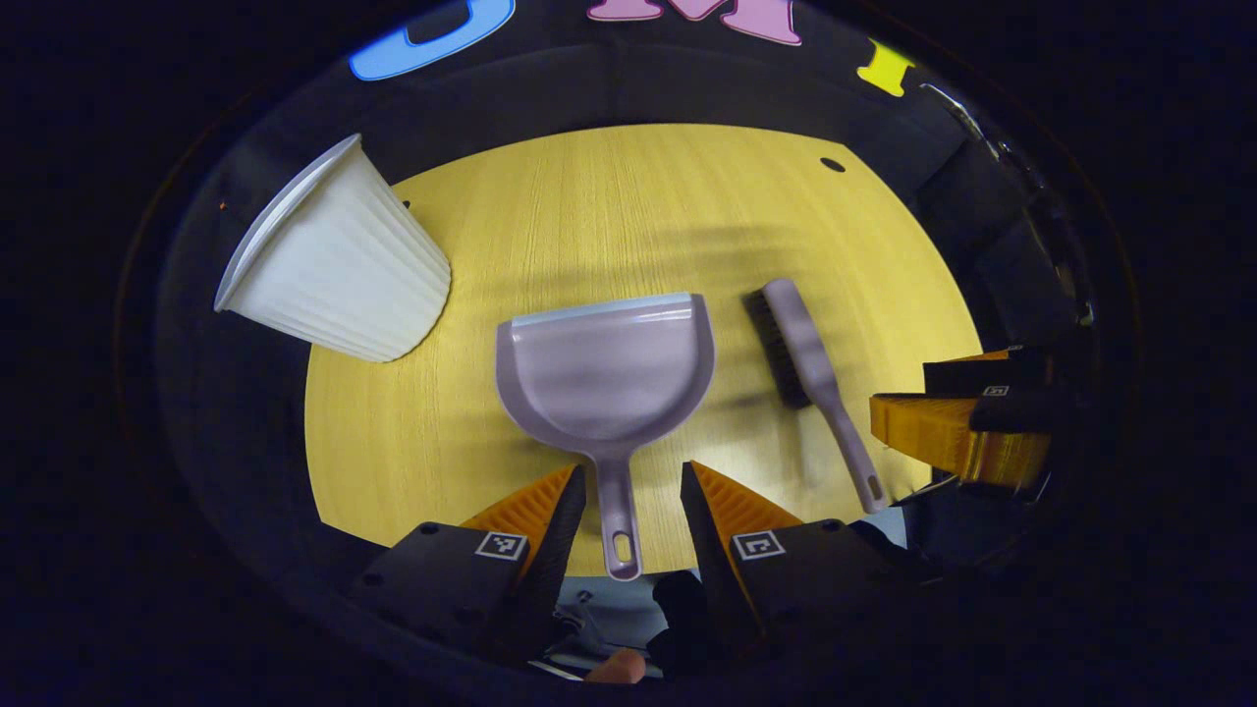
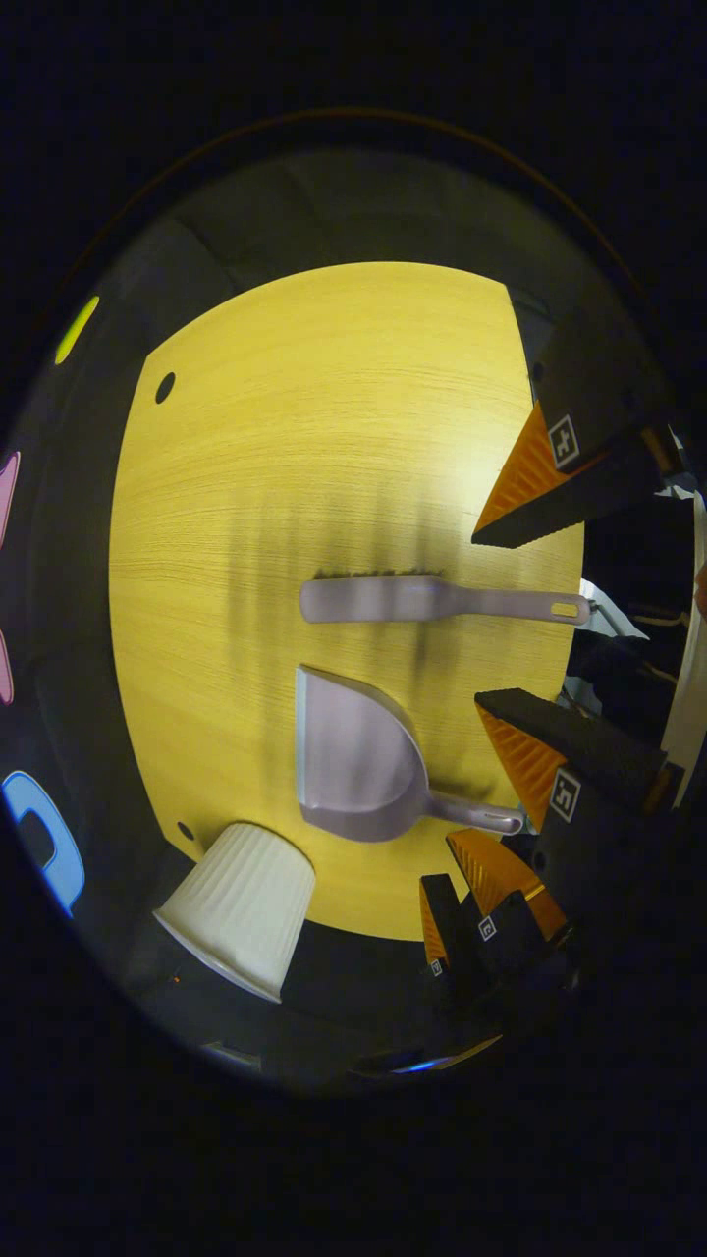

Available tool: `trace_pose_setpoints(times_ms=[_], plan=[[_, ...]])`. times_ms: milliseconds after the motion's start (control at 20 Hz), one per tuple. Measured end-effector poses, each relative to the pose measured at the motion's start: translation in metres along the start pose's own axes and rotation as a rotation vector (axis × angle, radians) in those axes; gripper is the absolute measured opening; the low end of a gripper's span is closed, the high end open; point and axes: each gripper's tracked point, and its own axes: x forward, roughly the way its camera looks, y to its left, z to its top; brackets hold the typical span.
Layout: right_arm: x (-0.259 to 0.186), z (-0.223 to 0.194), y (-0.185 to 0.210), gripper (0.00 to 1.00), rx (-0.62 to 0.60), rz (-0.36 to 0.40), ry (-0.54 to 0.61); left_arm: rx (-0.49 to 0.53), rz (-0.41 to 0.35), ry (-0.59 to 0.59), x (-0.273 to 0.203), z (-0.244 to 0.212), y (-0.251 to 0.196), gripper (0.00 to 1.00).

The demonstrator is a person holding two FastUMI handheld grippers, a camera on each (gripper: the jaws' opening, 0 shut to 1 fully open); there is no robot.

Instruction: Pick up the small broom and dustpan from the desktop, sweep the trash into the dustpan with the broom, and then empty the trash into the garbage bin.

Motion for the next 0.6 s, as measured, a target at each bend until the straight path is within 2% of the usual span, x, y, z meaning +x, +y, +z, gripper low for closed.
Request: trace_pose_setpoints(times_ms=[150,300,400,500,550,600], plan=[[-0.049,0.010,0.007,0.94,-0.023,0.030,-0.123,-0.014,-0.048,-0.171,-0.038,0.023,-0.008,0.59],[-0.102,0.021,0.003,0.94,-0.094,0.017,-0.298,0.001,-0.065,-0.435,-0.090,0.050,-0.014,0.60],[-0.132,0.024,0.002,0.94,-0.103,0.016,-0.419,0.024,-0.045,-0.620,-0.130,0.063,-0.011,0.62],[-0.155,0.028,0.002,0.94,-0.105,0.012,-0.525,0.045,0.026,-0.773,-0.168,0.068,0.002,0.66],[-0.164,0.027,0.003,0.94,-0.112,0.012,-0.565,0.050,0.059,-0.836,-0.187,0.066,0.007,0.72],[-0.175,0.027,0.004,0.94,-0.115,0.007,-0.610,0.048,0.079,-0.904,-0.202,0.066,0.011,0.73]])
